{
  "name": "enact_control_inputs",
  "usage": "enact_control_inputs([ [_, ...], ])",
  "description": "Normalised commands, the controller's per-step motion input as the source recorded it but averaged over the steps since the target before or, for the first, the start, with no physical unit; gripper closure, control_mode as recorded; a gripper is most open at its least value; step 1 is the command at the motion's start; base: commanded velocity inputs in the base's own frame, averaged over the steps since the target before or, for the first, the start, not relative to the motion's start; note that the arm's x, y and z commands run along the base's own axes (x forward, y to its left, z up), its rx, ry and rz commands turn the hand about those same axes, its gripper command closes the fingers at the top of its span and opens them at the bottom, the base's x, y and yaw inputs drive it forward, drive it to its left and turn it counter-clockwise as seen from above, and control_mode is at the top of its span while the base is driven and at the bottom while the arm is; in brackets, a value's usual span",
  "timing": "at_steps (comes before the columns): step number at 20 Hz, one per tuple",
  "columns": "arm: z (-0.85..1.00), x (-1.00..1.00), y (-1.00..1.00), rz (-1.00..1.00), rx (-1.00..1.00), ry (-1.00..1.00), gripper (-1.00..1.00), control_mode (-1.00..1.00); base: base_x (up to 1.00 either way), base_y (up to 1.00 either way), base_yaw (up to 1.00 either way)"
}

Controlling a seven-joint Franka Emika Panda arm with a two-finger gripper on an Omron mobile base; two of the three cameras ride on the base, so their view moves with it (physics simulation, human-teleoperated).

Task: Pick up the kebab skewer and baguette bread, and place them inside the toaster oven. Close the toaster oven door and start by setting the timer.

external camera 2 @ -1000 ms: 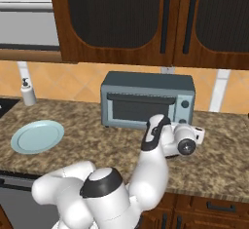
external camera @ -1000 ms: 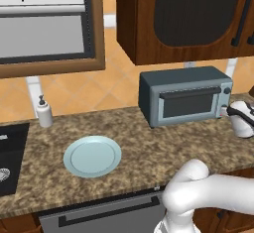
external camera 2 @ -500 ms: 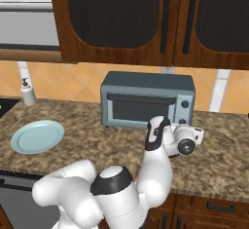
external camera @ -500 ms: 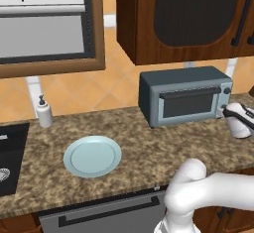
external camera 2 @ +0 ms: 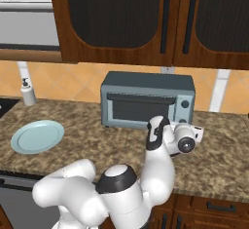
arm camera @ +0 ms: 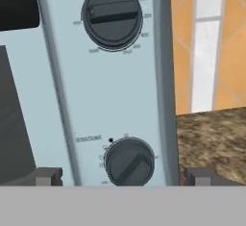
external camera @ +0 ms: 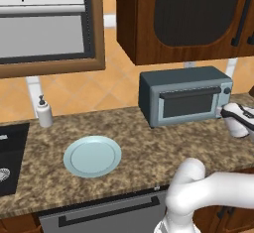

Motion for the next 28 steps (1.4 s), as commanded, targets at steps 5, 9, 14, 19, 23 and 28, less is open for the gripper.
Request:
enact_control_inputs([
  [5,0.0,0.08,0.0,0.0,0.0,-0.02,-1.0,-1.0,0.0,0.0,0.0],
  [9,-0.02,0.2,-0.01,0.0,0.0,0.0,-1.0,-1.0,0.0,0.0,0.0],
  [14,-0.1,0.1,-0.04,0.0,0.0,0.0,-1.0,-1.0,0.0,0.0,0.0],
  [19,-0.05,0.0,0.0,0.0,0.0,0.0,-1.0,-1.0,0.0,0.0,0.0],
  [23,0.0,0.0,0.0,0.0,0.0,0.0,1.0,-1.0,0.0,0.0,0.0],
  [28,0.0,0.0,0.0,0.0,0.0,0.0,1.0,-1.0,0.0,0.0,0.0],
])
